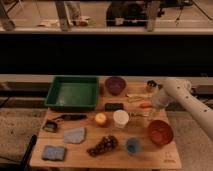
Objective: Place pepper in paper cup
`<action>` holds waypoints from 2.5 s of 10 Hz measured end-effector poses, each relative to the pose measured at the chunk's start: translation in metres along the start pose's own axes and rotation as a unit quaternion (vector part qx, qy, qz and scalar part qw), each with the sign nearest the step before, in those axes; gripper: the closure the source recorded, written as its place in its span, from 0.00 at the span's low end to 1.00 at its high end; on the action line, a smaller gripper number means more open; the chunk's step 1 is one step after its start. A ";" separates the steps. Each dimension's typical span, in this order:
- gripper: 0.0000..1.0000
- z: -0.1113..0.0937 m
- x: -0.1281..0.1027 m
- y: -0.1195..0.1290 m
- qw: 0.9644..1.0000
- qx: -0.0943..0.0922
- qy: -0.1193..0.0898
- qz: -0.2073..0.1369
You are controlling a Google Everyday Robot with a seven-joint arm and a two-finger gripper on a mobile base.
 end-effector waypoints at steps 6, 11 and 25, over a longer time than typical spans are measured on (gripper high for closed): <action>0.20 0.013 0.003 -0.030 1.000 -0.005 0.012 0.000; 0.20 0.024 0.026 -0.053 1.000 0.001 0.019 0.017; 0.71 0.038 0.029 -0.066 1.000 -0.009 -0.006 0.014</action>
